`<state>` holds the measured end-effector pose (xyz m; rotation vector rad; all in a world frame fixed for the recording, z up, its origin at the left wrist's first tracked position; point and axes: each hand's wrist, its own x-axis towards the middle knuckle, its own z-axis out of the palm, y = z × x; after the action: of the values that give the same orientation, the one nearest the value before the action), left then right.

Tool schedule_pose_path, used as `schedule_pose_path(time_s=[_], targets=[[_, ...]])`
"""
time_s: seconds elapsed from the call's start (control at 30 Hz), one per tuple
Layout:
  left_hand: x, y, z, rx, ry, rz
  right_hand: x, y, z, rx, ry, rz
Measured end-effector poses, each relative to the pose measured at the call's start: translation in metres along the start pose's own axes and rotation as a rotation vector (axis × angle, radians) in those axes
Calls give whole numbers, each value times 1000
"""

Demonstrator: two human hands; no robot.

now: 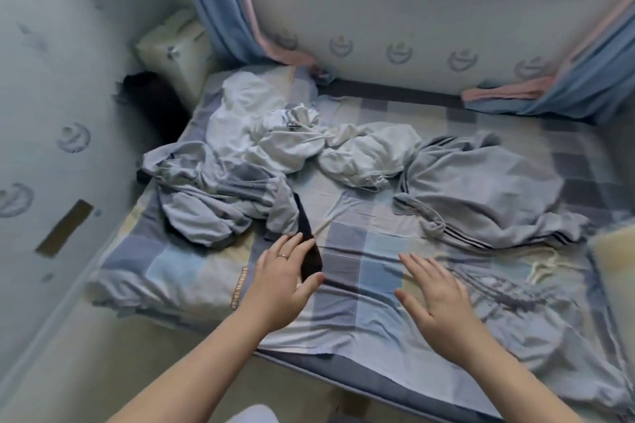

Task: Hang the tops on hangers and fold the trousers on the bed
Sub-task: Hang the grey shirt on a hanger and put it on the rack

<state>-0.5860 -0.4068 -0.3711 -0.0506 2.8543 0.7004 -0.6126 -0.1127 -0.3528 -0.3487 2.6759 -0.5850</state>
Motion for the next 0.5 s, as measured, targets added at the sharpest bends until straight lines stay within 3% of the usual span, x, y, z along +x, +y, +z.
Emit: schedule_pose_path(time_s=[0.23, 0.5], targets=[[33, -63, 13, -92, -50, -242, 98, -24, 35, 6, -174, -82], [77, -189, 42, -162, -151, -403, 199, -69, 138, 14, -352, -26]])
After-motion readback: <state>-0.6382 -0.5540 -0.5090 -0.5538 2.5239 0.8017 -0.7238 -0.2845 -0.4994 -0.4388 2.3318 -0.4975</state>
